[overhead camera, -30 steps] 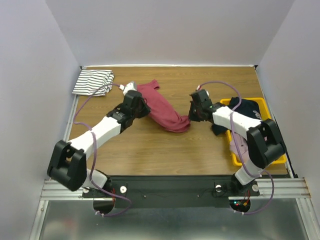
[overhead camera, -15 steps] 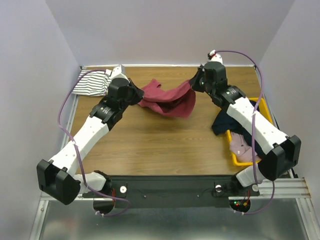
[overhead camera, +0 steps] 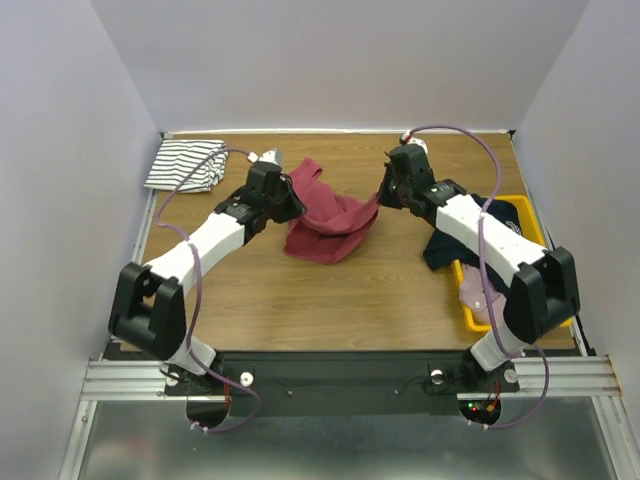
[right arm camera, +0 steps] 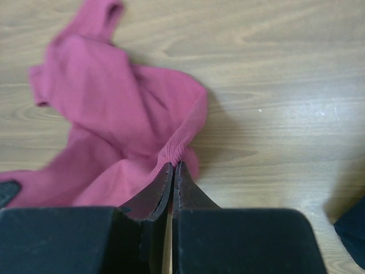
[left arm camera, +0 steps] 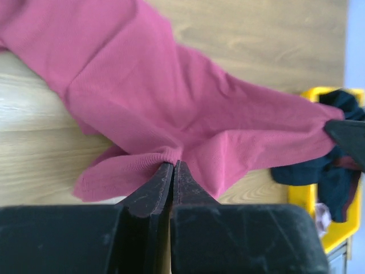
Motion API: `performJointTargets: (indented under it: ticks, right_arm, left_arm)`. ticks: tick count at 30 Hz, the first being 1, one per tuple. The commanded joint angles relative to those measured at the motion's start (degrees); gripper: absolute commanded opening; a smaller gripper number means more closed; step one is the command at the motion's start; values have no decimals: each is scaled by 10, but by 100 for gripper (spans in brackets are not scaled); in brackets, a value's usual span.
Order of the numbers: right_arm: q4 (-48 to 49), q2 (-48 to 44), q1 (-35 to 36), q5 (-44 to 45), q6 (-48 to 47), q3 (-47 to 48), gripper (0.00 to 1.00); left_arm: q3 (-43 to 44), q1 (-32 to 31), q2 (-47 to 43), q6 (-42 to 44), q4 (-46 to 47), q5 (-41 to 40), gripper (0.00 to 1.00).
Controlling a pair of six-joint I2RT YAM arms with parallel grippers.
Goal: Fold and stack the tank tops
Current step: Flatten the tank top out
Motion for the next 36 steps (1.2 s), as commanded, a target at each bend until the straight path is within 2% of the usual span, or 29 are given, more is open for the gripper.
performJointTargets:
  ticks: [1, 3, 6, 7, 8, 12, 15, 16, 24, 26, 31, 36]
  right_arm:
    - [15, 45, -16, 15, 14, -26, 0]
    - [18, 65, -22, 17, 18, -38, 0]
    - [30, 76, -36, 17, 19, -63, 0]
    - [32, 77, -41, 19, 20, -69, 0]
    - [35, 78, -42, 25, 20, -74, 0]
    - [44, 83, -67, 27, 22, -97, 0]
    - [47, 87, -80, 23, 22, -105, 0]
    - [48, 87, -83, 21, 21, -107, 0]
    - [58, 96, -106, 10, 23, -119, 0]
    - [61, 96, -106, 6, 23, -119, 0]
    - [62, 95, -106, 3, 23, -121, 0]
    - [64, 96, -106, -1, 21, -121, 0]
  left_arm:
    - [-28, -1, 55, 1, 63, 41, 11]
    - [-35, -1, 74, -2, 69, 46, 13]
    - [-43, -5, 93, 2, 89, 52, 24]
    - [-46, -8, 91, 8, 90, 48, 33]
    - [-49, -9, 87, 10, 90, 43, 36]
    - [-71, -9, 60, 19, 73, -11, 44]
    - [-92, -9, 55, 20, 72, -35, 43]
    - [-96, -9, 59, 20, 72, -35, 37]
    - [-132, -16, 59, 25, 61, -93, 19]
    - [-127, -25, 63, 31, 51, -107, 19]
    - [-118, -57, 69, 52, 36, -148, 35]
    - [-111, -76, 85, 61, 26, -169, 40]
